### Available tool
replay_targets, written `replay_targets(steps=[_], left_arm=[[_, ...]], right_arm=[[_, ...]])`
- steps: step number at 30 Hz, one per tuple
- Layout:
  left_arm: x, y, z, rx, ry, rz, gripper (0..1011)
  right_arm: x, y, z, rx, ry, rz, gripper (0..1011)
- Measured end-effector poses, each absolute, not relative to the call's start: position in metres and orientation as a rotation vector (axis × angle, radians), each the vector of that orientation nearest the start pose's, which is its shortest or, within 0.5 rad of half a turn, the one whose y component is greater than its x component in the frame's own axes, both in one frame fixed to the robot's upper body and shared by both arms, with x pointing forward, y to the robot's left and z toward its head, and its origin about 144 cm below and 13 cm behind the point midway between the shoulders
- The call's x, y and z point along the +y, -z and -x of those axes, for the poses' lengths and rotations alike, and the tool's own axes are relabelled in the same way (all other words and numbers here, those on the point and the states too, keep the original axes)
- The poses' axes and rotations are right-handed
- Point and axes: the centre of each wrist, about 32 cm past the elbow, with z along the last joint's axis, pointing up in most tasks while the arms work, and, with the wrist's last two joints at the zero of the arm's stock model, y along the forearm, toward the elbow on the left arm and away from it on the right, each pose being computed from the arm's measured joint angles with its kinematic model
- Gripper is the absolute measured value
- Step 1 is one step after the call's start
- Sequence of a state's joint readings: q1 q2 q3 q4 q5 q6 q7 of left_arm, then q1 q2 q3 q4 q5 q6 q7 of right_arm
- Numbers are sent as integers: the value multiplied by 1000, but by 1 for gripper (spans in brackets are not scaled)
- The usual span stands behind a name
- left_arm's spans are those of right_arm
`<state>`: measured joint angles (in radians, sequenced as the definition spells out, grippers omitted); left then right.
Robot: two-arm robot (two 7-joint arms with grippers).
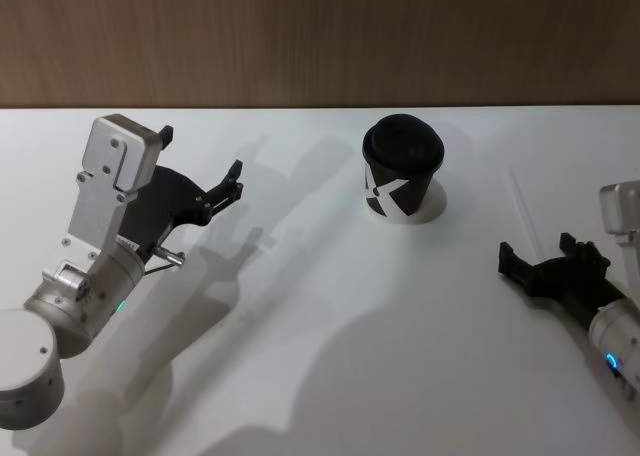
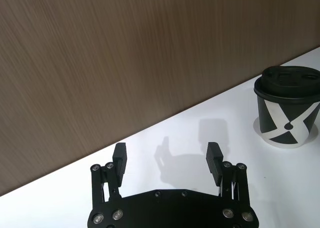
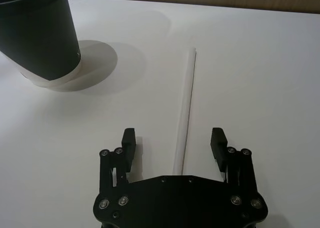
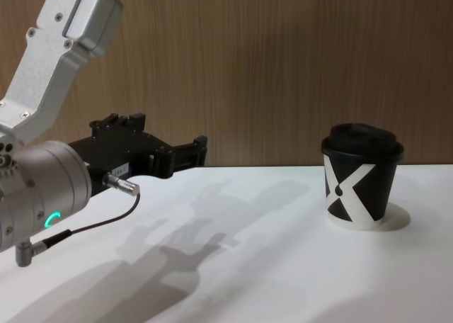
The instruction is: Pick up the straw with one hand, pass it to the other hand, and insert it into the cup.
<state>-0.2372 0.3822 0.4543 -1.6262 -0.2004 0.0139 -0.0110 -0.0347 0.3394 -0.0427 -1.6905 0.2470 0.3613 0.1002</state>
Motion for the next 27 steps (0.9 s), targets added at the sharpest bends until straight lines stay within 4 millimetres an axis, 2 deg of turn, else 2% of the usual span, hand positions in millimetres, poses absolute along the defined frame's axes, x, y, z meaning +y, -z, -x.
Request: replay_targets(steps=[12, 23, 24, 27], left_arm=[[198, -1204, -492, -268, -1124, -61, 1000], [198, -1204, -492, -268, -1124, -61, 1000], [198, -1204, -492, -268, -1124, -61, 1000], [198, -1204, -492, -268, -1124, -61, 1000]], right_arm=[[-301, -1175, -449, 163, 1397, 298, 627], [-300, -1175, -449, 164, 1397, 301, 245], [-300, -1175, -449, 164, 1397, 301, 245], [-300, -1175, -449, 164, 1397, 302, 162]])
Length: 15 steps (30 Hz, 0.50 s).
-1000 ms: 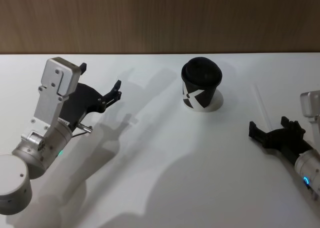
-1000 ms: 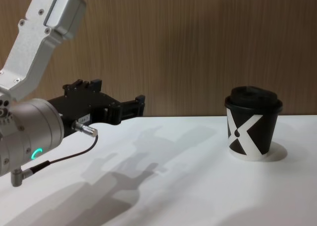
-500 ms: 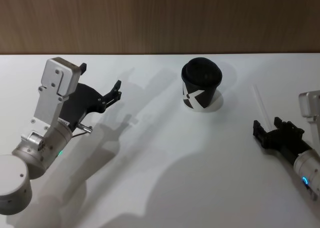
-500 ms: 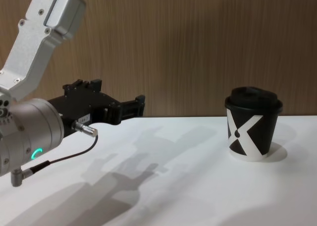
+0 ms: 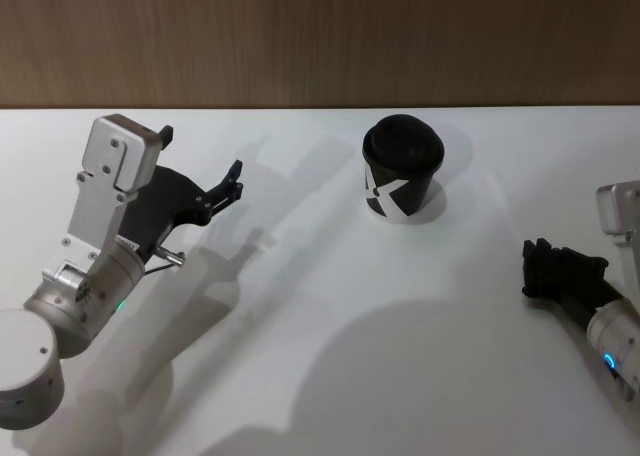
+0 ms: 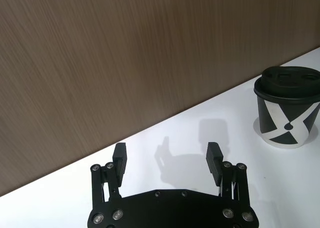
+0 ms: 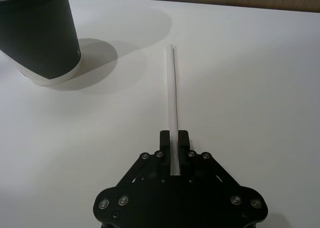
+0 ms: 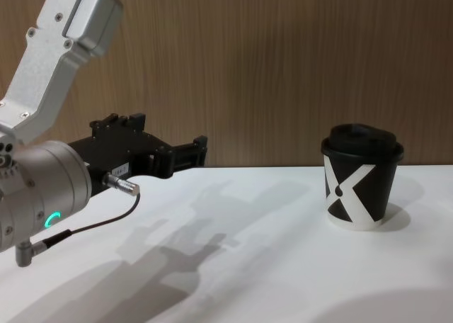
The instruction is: Pick up the straw with one hand, pass it to the other hand, and insert it into the cup.
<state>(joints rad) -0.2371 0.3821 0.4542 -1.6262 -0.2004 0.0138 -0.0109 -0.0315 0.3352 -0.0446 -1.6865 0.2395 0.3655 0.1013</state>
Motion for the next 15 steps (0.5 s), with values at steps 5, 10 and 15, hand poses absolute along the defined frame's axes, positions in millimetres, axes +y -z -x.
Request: replay_targets(steps=[5, 10, 15], left_arm=[[198, -1204, -492, -268, -1124, -61, 1000], [198, -1204, -492, -268, -1124, -61, 1000], [198, -1204, -492, -268, -1124, -61, 1000]], right_arm=[[-300, -1175, -450, 164, 1398, 301, 49], [-300, -1175, -450, 158, 1399, 298, 11], [-299, -1175, -451, 136, 1405, 285, 2]])
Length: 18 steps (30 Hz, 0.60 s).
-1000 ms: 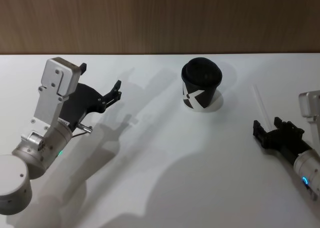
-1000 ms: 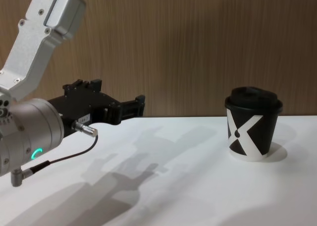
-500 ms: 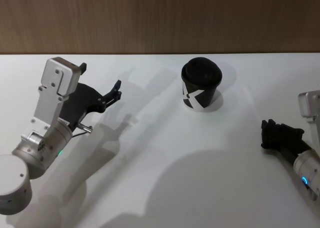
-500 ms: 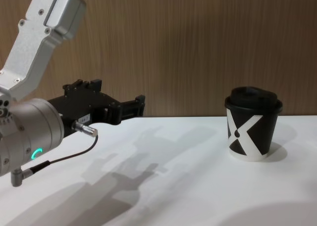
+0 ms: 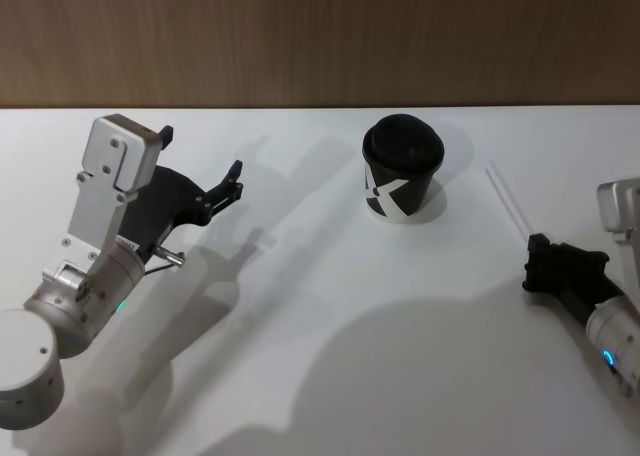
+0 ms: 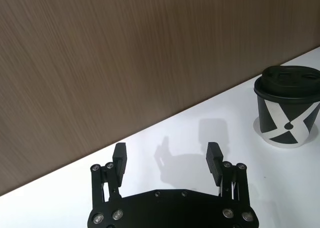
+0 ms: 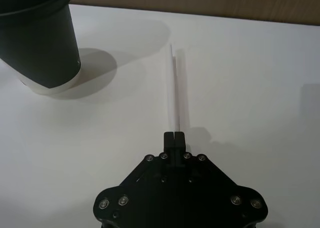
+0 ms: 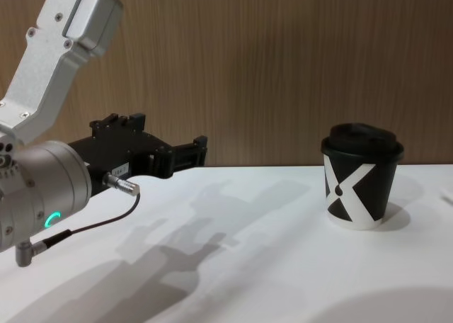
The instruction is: Pick up the straw with one hand, pass it to the other hand, and insert it into the cup.
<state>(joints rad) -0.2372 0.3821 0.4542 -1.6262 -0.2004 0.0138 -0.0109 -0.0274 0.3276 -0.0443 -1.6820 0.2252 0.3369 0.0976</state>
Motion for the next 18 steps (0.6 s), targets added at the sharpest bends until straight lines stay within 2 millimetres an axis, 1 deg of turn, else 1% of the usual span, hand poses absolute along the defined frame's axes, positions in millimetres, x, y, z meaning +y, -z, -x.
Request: replay_targets(steps=[9, 18], left_arm=[[198, -1204, -492, -268, -1124, -61, 1000], [198, -1204, -492, -268, -1124, -61, 1000]], right_arm=[[-297, -1180, -453, 42, 1424, 250, 1], [-297, -1194, -454, -97, 1427, 201, 1]])
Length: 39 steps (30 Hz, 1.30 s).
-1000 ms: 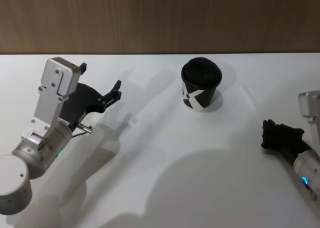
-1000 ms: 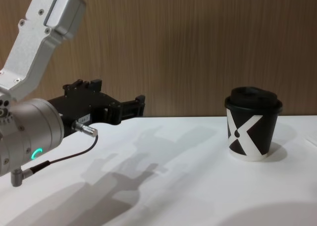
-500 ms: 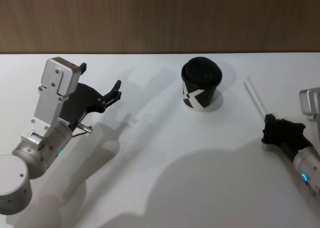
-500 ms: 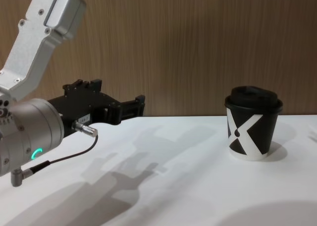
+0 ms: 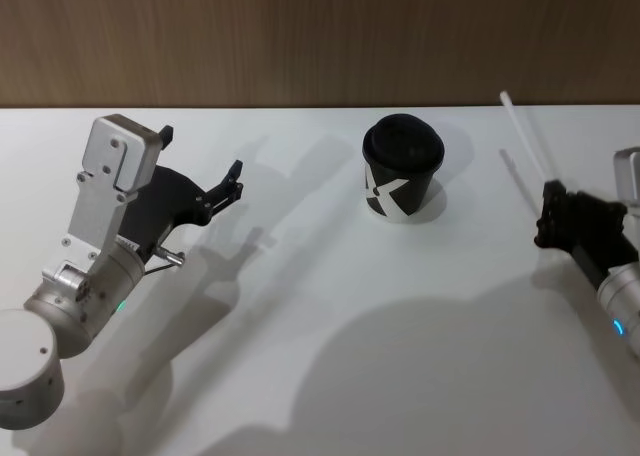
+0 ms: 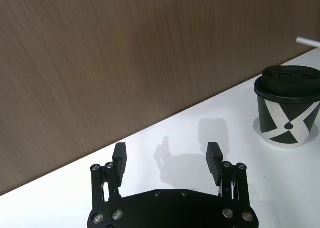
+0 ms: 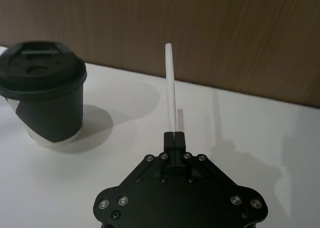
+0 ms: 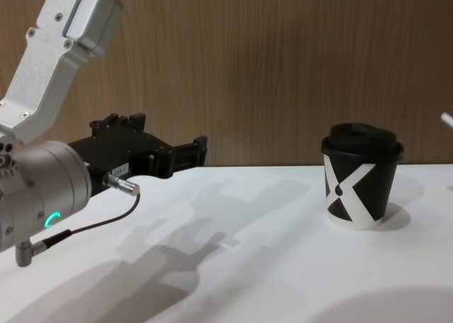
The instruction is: Pick up the straw with one hand, pass it to the other hand, and insert it into the cup.
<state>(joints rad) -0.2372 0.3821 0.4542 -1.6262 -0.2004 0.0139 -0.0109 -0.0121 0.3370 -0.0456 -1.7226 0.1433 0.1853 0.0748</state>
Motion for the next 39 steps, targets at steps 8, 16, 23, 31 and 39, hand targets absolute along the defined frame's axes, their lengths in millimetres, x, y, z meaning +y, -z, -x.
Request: replay_targets(steps=[8, 16, 23, 31, 39], left_arm=[[198, -1204, -492, -268, -1124, -61, 1000], [198, -1204, -492, -268, -1124, -61, 1000], [198, -1204, -492, -268, -1124, -61, 1000], [198, -1204, -492, -268, -1124, -61, 1000], [198, -1204, -492, -268, -1124, -61, 1000]], right_arm=[[-299, -1210, -454, -239, 1384, 143, 1], [-303, -1225, -453, -358, 1303, 86, 1], [-307, -1237, -454, -441, 1212, 32, 1], [-310, -1249, -456, -515, 1100, -32, 1], [-307, -1261, -462, -570, 970, -107, 2]])
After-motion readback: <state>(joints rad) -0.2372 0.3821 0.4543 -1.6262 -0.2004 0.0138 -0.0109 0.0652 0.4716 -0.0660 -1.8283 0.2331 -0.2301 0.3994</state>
